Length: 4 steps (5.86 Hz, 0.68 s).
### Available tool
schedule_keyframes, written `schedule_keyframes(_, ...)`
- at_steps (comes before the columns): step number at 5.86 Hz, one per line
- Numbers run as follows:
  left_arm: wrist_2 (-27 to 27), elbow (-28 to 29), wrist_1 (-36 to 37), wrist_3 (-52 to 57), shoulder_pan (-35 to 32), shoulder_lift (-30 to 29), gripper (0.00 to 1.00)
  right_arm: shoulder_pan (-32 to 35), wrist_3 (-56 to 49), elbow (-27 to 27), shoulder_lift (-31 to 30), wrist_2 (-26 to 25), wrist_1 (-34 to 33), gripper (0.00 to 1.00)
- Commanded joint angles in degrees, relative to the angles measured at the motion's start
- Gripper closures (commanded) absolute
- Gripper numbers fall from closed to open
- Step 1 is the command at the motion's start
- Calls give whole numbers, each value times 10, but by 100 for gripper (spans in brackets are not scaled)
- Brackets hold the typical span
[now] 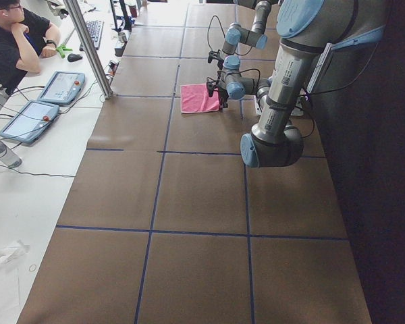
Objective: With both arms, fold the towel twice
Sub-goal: 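Grasp the near corners of the pink towel with both grippers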
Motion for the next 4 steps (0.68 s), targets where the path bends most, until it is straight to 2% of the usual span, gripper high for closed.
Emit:
schedule_keyframes(1, -1, -7, 1, 0, 0, -1, 98, 1, -1, 13, 1, 0, -4, 100)
schedule_keyframes(2, -3, -15, 2, 1, -3, -1, 98, 4, -2, 39, -2, 5, -7, 100)
schedule_keyframes(4, -13, -57, 8, 3, -9, -1, 98, 4, -2, 98, -2, 6, -58, 100)
